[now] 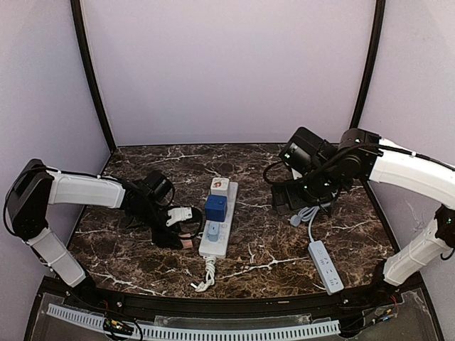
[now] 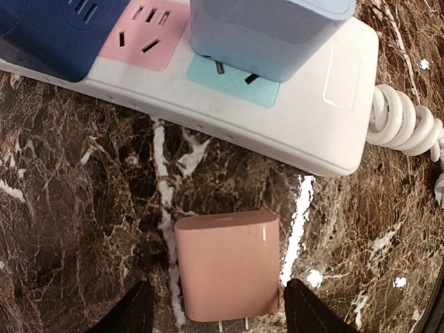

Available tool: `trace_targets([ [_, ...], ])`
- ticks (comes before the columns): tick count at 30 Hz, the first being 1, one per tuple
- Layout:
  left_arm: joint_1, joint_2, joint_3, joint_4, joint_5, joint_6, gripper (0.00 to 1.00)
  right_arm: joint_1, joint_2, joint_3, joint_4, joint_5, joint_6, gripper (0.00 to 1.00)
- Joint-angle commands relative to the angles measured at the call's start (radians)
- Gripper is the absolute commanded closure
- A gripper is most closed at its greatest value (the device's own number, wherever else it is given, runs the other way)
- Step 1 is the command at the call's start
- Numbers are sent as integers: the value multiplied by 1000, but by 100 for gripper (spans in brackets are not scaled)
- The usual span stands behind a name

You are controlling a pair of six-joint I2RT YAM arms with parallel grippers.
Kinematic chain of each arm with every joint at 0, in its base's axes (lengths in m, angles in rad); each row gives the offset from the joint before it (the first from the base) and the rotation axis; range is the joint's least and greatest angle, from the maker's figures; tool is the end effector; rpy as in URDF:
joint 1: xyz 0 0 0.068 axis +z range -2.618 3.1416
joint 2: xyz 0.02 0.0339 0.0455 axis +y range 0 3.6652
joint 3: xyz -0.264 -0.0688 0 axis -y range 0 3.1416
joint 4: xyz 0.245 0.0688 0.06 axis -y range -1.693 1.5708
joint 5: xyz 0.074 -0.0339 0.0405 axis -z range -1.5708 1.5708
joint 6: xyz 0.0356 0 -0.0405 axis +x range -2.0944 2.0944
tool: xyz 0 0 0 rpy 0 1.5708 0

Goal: Insert the plug

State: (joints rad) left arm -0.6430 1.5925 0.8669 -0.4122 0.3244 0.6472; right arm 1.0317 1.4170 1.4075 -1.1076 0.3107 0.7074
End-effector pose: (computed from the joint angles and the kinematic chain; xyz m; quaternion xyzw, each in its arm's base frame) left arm 0.2285 -0.1854 0.1619 0.6073 0.7493 -0.1573 0.2123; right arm 0.1492 0.2282 0.3351 -0.1211 0.9556 0.0725 0.2585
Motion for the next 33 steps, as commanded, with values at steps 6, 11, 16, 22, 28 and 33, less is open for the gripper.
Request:
trace_targets([
  [6, 5, 20, 14, -28, -1, -16, 38, -8, -16, -10, -14, 7, -26, 1],
  [11, 1, 35, 21, -24, -10, -30, 41, -7, -26, -22, -12, 6, -23, 1],
  [16, -18, 49, 28, -24, -36, -48, 41, -8, -35, -29, -12, 9, -18, 1],
  [22, -47, 71, 42, -18, -75, -69, 48, -8, -54, -50, -7, 7, -5, 1],
  [28, -50, 64, 39, -24, -80, -78, 74, -8, -77, -68, -9, 5, 6, 1],
  [33, -50, -13, 26, -31, -79, -102, 90, -8, -86, -66, -6, 12, 14, 1],
])
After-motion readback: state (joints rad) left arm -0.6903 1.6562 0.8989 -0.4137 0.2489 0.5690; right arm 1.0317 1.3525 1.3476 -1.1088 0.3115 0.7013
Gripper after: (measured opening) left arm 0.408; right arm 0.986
